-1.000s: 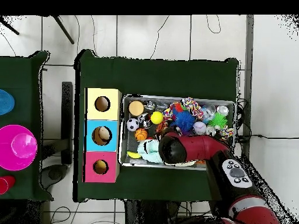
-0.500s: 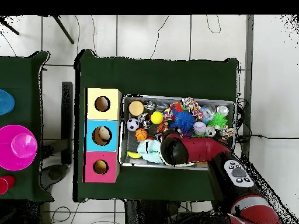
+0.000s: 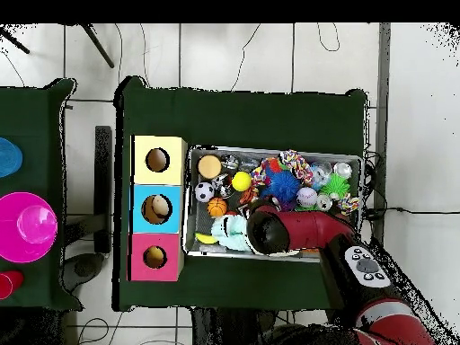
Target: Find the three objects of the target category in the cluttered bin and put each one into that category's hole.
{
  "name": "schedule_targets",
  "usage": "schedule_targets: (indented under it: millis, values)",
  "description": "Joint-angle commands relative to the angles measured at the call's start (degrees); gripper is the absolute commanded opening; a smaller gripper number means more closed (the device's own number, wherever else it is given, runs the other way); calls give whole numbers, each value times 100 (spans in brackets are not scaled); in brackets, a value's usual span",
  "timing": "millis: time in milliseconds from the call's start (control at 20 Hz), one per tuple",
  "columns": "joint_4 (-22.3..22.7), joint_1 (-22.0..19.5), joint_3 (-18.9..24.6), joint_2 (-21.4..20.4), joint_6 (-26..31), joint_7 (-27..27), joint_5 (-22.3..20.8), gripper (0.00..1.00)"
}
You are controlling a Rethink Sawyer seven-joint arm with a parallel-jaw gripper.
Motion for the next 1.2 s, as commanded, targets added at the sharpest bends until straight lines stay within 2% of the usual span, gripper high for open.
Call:
schedule_targets:
  millis: [50, 1200]
  values:
    - [184, -169, 573, 397, -157, 582, -12, 100]
    - [202, -200, 655, 669, -437, 722, -29, 100]
